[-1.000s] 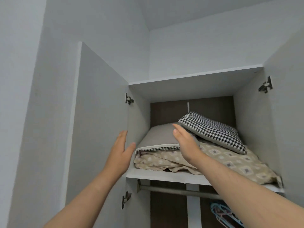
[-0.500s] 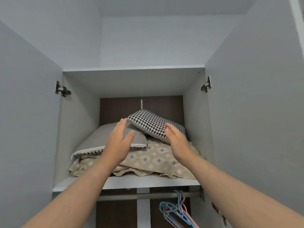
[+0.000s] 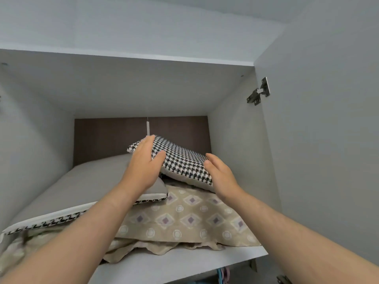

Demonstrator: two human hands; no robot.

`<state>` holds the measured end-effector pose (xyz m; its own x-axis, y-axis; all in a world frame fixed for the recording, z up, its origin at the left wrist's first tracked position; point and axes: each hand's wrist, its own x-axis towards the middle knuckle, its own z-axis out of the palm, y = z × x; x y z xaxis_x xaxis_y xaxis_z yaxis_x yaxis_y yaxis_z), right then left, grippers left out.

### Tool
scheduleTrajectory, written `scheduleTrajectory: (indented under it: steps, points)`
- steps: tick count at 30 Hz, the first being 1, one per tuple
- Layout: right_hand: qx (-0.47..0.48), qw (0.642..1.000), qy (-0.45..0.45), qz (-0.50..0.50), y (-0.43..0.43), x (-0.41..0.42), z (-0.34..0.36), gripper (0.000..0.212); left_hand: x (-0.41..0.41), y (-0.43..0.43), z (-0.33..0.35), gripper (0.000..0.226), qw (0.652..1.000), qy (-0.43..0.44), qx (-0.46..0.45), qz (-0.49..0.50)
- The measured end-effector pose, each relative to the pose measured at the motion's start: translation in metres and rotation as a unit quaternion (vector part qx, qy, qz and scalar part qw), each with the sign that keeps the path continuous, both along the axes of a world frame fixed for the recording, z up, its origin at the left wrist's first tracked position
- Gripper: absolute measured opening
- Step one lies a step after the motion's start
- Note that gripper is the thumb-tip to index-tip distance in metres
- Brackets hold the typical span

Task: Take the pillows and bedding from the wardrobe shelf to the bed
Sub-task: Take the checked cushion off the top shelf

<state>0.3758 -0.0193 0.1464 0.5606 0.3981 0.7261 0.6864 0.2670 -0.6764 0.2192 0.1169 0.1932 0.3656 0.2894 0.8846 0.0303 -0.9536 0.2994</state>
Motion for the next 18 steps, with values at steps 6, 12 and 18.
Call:
scheduleTrajectory:
  steps: [6, 12, 18]
  points:
    - [-0.019, 0.992, 0.013, -0.127, 0.027, 0.042, 0.009, 0.055, 0.053, 0.041, 0.032, 0.059, 0.982, 0.031, 0.091, 0.161]
    - [-0.153, 0.944, 0.130, -0.261, 0.054, 0.100, 0.022, 0.073, 0.099, 0.072, 0.067, 0.081, 0.934, 0.158, 0.045, 0.316]
    - [-0.215, 0.934, 0.212, -0.188, 0.088, 0.145, 0.027, 0.075, 0.132, 0.123, 0.061, 0.121, 0.905, 0.185, -0.172, 0.342]
